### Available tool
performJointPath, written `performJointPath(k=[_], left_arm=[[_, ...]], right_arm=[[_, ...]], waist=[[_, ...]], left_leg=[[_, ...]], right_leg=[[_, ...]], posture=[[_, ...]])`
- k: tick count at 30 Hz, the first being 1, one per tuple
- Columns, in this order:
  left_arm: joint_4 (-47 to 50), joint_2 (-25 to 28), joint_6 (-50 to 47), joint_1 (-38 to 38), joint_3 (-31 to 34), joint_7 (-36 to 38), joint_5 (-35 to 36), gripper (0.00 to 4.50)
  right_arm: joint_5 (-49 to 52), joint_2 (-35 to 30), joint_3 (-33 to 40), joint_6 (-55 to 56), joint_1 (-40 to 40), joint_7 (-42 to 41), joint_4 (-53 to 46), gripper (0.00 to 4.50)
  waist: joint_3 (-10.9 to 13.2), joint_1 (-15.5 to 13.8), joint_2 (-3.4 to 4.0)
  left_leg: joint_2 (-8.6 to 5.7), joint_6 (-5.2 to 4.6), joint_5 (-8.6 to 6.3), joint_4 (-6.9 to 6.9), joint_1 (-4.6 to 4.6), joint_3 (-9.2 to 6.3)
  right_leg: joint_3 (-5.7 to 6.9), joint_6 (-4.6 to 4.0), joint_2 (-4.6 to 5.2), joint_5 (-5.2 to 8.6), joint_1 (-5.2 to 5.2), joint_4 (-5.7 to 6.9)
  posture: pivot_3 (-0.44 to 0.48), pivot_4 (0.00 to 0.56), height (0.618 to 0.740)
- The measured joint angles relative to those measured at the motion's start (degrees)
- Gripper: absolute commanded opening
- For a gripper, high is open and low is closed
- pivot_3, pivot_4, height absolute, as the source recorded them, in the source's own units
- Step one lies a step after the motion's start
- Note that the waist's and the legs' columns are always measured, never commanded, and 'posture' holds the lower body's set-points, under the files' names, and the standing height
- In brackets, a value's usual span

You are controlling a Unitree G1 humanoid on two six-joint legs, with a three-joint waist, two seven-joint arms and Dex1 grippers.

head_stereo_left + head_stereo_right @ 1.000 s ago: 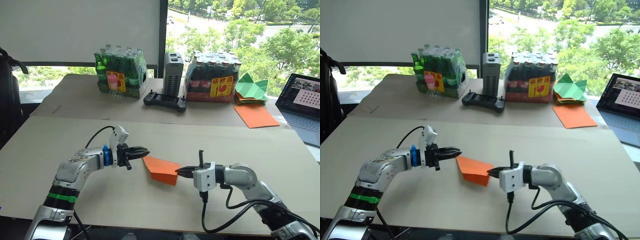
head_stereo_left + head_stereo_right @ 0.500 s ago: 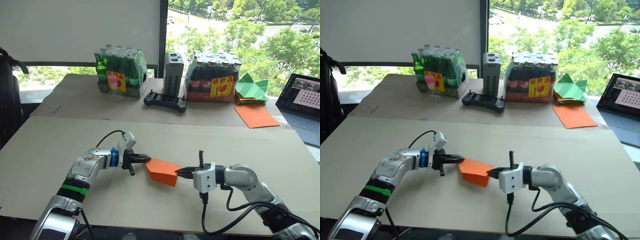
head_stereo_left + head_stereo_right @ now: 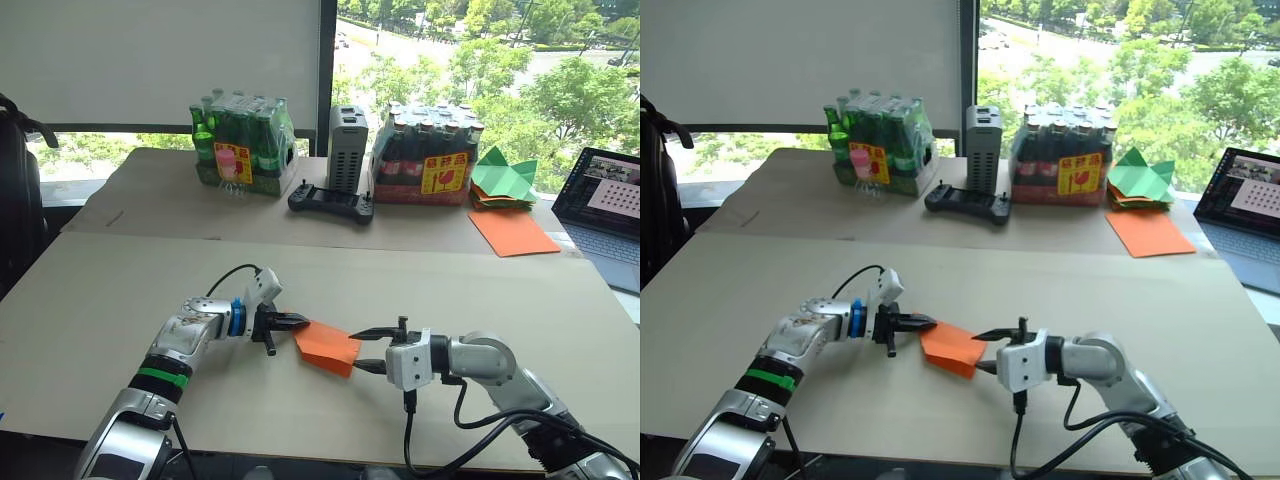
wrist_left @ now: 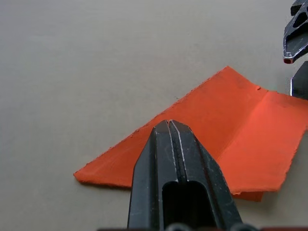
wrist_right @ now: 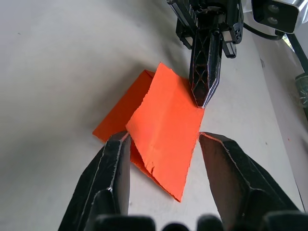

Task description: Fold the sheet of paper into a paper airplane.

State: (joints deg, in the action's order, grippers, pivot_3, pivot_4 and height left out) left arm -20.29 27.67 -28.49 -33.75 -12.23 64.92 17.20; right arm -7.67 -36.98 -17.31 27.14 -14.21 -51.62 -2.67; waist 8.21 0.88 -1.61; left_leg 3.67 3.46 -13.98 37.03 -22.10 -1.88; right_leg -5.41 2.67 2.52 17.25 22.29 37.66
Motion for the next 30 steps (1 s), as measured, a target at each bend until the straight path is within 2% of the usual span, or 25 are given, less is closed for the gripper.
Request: performJointPath(k=[8, 17, 30], left_arm=[[-0.74, -0.18, -0.15, -0.26, 0.33, 0.37, -0.14, 0.00], [-0.79, -0.21, -0.21, -0.27, 0.35, 0.48, -0.24, 0.00], [-0.76, -0.15, -0.34, -0.17, 0.64, 0.81, -0.48, 0.00]], right_arm=[[0.00, -0.76, 0.59, -0.54, 4.25, 1.73, -4.59, 2.29], [-2.37, 1.15, 0.36, -0.77, 3.54, 5.61, -4.54, 2.29], [-2.22, 1.51, -0.04, 0.34, 3.19, 5.81, -3.01, 2.29]], waist=[[0.00, 0.04, 0.00], [0.00, 0.09, 0.00], [0.00, 0.14, 0.00]], left_leg=[[0.00, 0.00, 0.00, 0.05, 0.02, 0.00], [0.00, 0.00, 0.00, 0.08, 0.03, 0.00], [0.01, 0.00, 0.00, 0.08, 0.04, 0.00]], right_leg=[[-0.01, 0.00, -0.01, 0.00, -0.01, 0.03], [-0.01, 0.00, -0.02, 0.00, -0.01, 0.07], [-0.01, 0.00, -0.02, 0.00, -0.01, 0.09]], posture=[[0.000, 0.150, 0.740], [0.000, 0.150, 0.740], [0.000, 0.150, 0.740]])
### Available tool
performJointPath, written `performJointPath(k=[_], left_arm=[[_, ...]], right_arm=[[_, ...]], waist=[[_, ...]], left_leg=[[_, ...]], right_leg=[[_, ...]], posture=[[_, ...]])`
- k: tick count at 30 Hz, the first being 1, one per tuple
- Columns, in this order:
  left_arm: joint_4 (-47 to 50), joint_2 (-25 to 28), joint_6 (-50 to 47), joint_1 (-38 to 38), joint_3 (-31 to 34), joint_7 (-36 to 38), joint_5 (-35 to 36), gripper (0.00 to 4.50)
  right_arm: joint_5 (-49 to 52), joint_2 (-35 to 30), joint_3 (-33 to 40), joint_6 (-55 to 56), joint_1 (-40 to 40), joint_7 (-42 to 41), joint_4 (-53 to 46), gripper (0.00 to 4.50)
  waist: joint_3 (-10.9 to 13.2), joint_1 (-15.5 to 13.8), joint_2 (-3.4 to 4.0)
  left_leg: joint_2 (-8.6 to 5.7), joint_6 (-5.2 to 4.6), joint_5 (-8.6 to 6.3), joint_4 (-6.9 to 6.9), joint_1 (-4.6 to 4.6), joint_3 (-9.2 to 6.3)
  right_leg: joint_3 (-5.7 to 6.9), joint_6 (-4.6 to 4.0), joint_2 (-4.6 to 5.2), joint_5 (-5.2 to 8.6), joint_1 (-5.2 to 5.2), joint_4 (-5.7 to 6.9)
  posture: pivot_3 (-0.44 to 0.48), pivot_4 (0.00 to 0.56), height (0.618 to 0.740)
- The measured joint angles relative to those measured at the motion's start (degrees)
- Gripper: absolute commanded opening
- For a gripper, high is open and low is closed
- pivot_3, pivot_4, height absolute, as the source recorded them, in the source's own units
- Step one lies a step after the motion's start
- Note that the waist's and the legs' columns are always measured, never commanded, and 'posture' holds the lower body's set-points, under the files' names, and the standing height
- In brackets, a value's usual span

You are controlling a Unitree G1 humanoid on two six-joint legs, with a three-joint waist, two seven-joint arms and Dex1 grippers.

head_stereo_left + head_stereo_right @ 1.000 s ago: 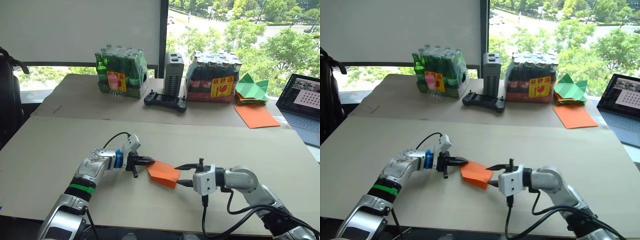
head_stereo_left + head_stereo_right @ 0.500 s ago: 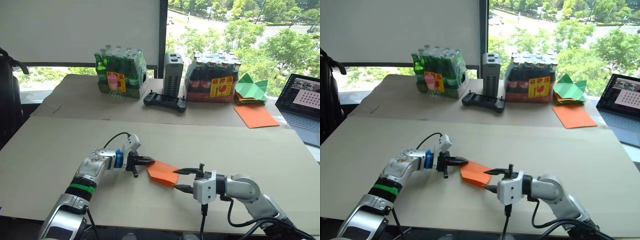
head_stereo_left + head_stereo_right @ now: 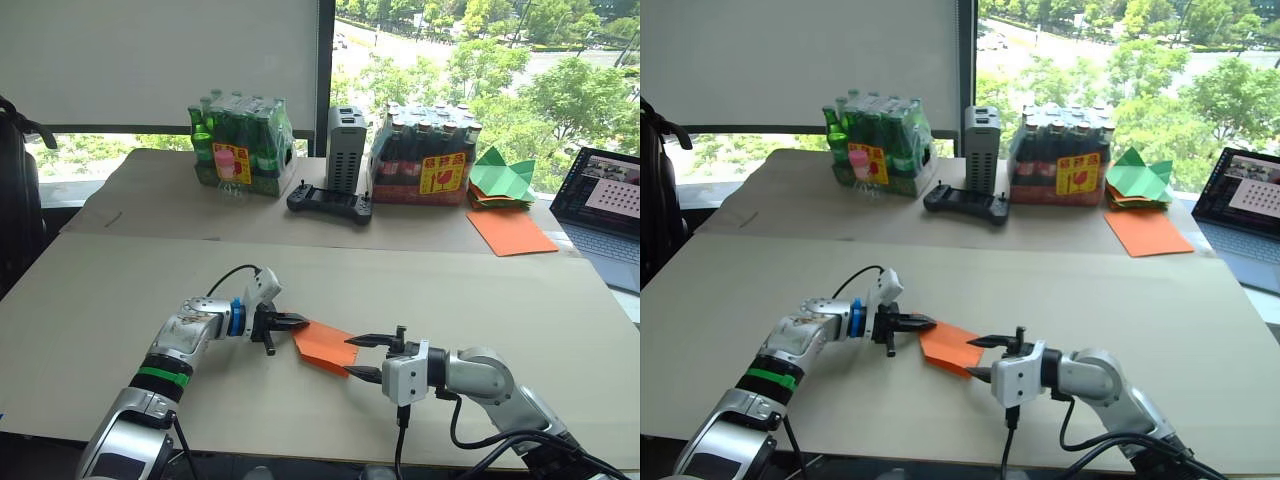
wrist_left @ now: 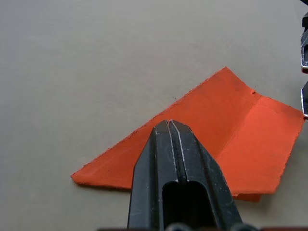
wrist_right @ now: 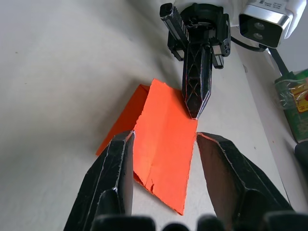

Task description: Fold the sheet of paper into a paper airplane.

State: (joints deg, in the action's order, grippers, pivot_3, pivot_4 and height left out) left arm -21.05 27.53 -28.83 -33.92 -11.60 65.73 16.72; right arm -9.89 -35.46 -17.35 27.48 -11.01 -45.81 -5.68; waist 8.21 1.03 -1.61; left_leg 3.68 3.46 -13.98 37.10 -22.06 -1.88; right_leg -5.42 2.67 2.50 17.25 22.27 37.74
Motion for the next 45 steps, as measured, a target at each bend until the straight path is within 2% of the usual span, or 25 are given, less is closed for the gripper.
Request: performJointPath(k=[45], left_arm=[[1.10, 0.07, -2.10, 0.41, 0.63, -0.05, -0.09, 0.00]], right_arm=[[-0.08, 1.34, -0.87, 0.02, -1.16, 0.21, 4.01, 2.29]], waist=[[0.00, 0.06, 0.00]], left_leg=[[0.00, 0.00, 0.00, 0.04, 0.02, 0.00]], right_leg=[[-0.01, 0.00, 0.00, 0.00, 0.00, 0.10]], posture=[[0.000, 0.150, 0.740]])
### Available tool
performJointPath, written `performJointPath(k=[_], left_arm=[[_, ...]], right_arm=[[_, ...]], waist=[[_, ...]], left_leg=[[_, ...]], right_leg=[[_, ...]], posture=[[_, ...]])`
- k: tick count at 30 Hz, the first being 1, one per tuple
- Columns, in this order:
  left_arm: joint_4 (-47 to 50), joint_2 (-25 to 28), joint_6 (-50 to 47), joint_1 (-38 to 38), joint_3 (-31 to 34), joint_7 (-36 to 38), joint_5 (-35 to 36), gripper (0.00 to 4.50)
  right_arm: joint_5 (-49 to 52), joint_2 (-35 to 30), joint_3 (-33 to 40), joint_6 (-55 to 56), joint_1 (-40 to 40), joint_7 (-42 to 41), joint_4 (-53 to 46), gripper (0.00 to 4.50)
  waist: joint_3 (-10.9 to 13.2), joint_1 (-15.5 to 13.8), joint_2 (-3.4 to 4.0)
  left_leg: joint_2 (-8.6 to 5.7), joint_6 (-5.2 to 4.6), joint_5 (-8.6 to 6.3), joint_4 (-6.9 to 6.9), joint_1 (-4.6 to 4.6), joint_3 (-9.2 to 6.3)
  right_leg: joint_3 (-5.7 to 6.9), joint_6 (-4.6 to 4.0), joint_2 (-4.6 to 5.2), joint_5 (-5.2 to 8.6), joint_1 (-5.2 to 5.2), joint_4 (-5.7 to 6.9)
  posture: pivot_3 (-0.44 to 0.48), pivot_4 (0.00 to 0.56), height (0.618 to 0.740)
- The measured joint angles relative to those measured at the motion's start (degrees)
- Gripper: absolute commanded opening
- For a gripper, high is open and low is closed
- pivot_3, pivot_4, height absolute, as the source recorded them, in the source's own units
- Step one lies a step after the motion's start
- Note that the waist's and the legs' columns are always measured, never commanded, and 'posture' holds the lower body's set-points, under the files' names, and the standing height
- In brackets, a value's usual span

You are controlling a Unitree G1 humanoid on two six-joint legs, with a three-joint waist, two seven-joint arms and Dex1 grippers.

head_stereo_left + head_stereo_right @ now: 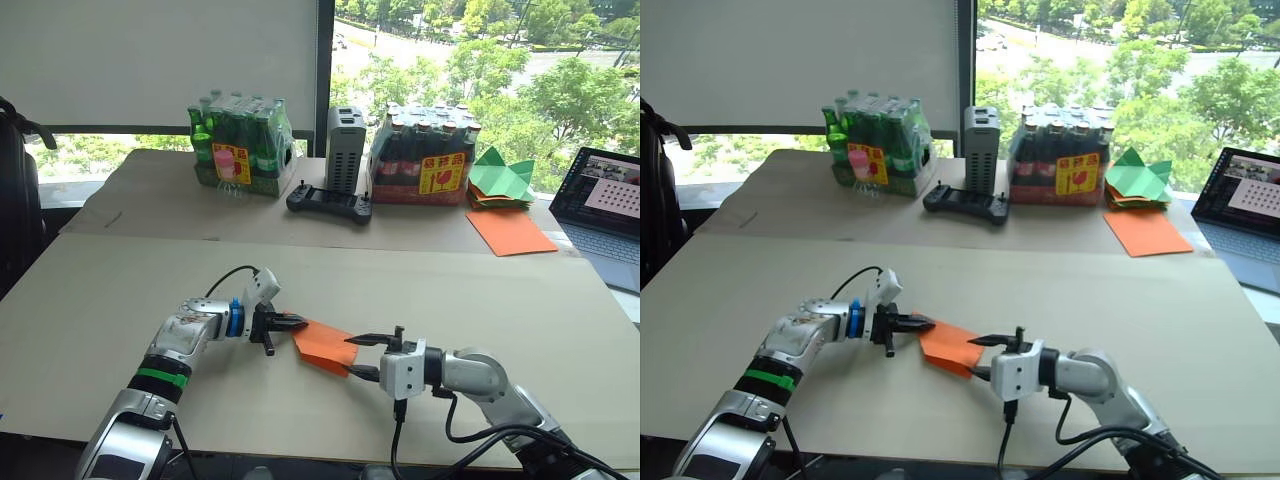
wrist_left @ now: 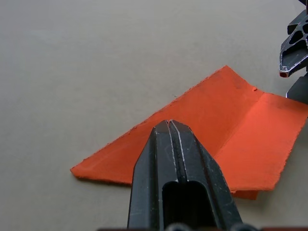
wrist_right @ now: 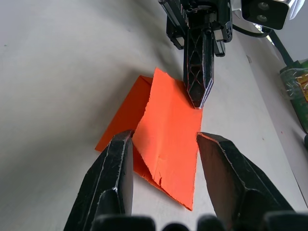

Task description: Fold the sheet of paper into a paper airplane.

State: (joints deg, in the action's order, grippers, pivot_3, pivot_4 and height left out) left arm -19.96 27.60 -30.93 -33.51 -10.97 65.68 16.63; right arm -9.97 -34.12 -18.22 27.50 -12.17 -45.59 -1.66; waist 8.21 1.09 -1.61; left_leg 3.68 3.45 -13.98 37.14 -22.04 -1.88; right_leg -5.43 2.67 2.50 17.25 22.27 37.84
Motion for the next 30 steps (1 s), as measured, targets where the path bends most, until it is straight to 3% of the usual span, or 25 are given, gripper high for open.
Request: performJointPath(k=[2, 3, 8, 9, 19, 30], left_arm=[[0.00, 0.00, -0.06, 0.00, 0.01, 0.00, 0.00, 0.00], [0.00, 0.00, -0.06, 0.00, 0.02, 0.00, 0.00, 0.00], [0.01, 0.00, -0.07, 0.00, 0.02, 0.00, 0.00, 0.00], [0.01, 0.00, -0.07, 0.00, 0.02, -0.01, 0.00, 0.00], [0.57, 0.18, -0.07, 0.45, 0.10, 0.01, 0.00, 0.00], [1.06, 0.22, -0.12, 0.78, 0.18, 0.08, 0.00, 0.00]], right_arm=[[0.00, 0.00, -0.24, 0.11, 0.00, -0.03, 0.00, 2.29], [0.00, 0.00, -0.34, 0.18, 0.00, -0.05, 0.00, 1.77], [0.00, 0.00, -0.75, 0.48, 0.00, -0.08, 0.01, 0.14], [0.01, 0.00, -0.78, 0.49, 0.00, -0.09, 0.01, 0.02], [2.75, 0.45, -0.65, -2.80, -0.03, -0.69, -0.10, 0.02], [19.88, 5.04, 4.34, -34.54, -3.57, -1.97, -8.64, 0.02]], waist=[[0.00, 0.00, 0.00], [0.00, 0.00, 0.00], [0.00, 0.00, 0.00], [0.00, 0.00, 0.00], [0.00, 0.03, 0.00], [0.00, -0.06, 0.01]], left_leg=[[0.00, 0.00, 0.00, 0.00, 0.00, 0.00], [0.00, 0.00, 0.00, 0.00, 0.00, 0.00], [0.00, 0.00, 0.00, 0.00, 0.00, 0.00], [0.00, 0.00, 0.00, 0.00, 0.00, 0.00], [0.00, 0.00, 0.00, 0.02, 0.01, 0.00], [0.00, -0.02, -0.01, 0.11, -0.01, -0.03]], right_leg=[[0.00, 0.00, 0.00, 0.00, 0.00, 0.00], [0.00, 0.00, 0.00, 0.00, 0.00, 0.00], [0.00, 0.00, 0.00, 0.00, 0.00, 0.01], [0.00, 0.00, 0.00, 0.00, 0.00, 0.01], [0.00, 0.00, 0.00, 0.00, 0.00, 0.04], [0.01, 0.00, -0.01, 0.00, 0.00, 0.13]], posture=[[0.000, 0.150, 0.740], [0.000, 0.150, 0.740], [0.000, 0.150, 0.740], [0.000, 0.150, 0.740], [0.000, 0.150, 0.740], [0.000, 0.150, 0.740]])
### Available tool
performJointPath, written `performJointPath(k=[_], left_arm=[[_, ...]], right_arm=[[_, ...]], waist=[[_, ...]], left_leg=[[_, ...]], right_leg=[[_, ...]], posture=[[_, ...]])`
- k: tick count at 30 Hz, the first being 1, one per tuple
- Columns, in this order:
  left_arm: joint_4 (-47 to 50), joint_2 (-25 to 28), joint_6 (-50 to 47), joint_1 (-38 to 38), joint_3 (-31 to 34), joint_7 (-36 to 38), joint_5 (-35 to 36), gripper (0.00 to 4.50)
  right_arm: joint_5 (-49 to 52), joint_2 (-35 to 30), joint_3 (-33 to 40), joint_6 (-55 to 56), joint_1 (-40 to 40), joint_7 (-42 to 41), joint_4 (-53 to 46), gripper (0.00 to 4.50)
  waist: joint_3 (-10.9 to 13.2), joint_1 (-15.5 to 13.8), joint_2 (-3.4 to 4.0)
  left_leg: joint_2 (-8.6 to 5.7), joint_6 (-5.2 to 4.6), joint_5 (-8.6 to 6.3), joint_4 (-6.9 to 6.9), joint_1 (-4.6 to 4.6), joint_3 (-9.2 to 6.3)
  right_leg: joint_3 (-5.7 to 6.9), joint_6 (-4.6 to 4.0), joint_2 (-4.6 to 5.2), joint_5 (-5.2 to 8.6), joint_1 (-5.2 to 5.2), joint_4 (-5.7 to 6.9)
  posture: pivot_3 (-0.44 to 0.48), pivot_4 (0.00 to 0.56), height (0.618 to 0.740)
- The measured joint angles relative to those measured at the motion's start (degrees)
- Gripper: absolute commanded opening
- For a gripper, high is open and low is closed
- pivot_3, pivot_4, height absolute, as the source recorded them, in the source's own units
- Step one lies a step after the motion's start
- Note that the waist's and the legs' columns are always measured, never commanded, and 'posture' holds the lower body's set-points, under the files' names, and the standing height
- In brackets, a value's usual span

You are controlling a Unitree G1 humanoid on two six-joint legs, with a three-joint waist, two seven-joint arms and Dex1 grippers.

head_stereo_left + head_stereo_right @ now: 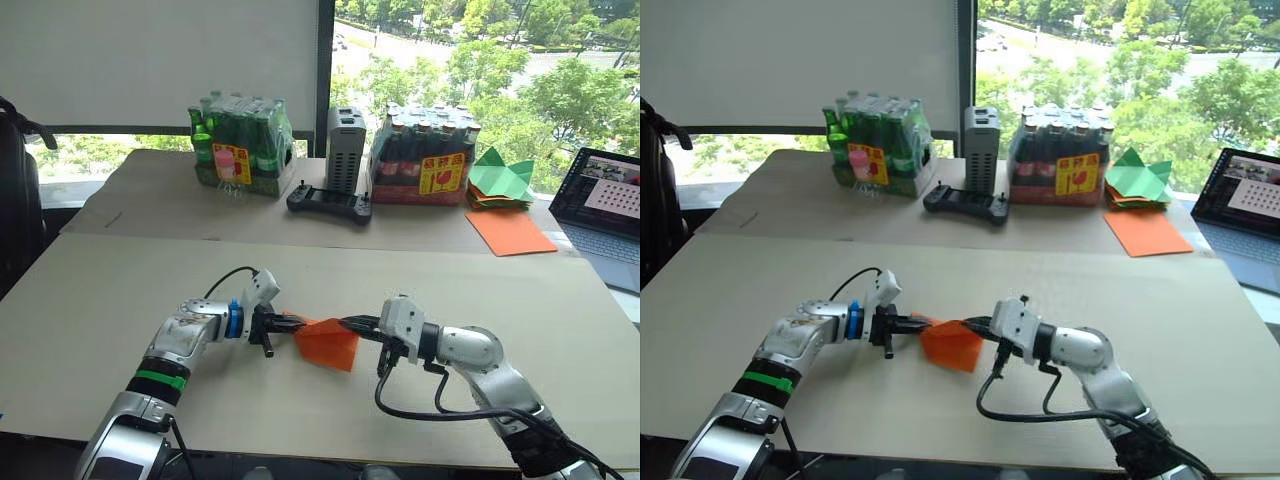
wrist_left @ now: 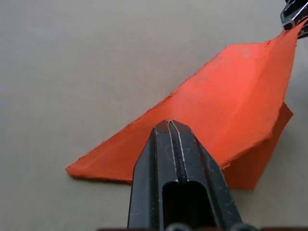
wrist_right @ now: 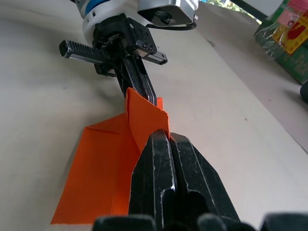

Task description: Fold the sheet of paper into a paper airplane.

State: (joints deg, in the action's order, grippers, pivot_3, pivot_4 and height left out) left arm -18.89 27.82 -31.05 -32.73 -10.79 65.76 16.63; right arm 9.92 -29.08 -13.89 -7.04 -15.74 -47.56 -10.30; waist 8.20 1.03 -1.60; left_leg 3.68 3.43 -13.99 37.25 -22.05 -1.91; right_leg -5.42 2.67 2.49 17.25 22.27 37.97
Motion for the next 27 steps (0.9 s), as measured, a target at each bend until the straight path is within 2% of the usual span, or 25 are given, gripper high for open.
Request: performJointPath(k=[9, 27], left_arm=[[0.10, -0.01, -0.06, 0.09, 0.04, -0.07, 0.00, 0.00], [0.96, -0.04, -0.49, 0.54, 0.15, -0.14, 0.04, 0.00]], right_arm=[[5.54, -0.77, 1.42, -14.47, 1.31, -0.73, -2.83, 0.02], [10.79, 2.35, 4.17, -34.22, -0.71, 5.91, -2.14, 0.02]], waist=[[0.00, 0.03, 0.00], [0.00, 0.01, 0.00]], left_leg=[[0.00, -0.01, 0.00, 0.01, 0.00, 0.00], [-0.01, -0.02, -0.01, 0.01, -0.03, 0.00]], right_leg=[[0.00, 0.00, 0.00, 0.00, 0.00, 0.00], [0.00, 0.01, 0.00, 0.01, 0.01, -0.02]], posture=[[0.000, 0.150, 0.740], [0.000, 0.150, 0.740]])
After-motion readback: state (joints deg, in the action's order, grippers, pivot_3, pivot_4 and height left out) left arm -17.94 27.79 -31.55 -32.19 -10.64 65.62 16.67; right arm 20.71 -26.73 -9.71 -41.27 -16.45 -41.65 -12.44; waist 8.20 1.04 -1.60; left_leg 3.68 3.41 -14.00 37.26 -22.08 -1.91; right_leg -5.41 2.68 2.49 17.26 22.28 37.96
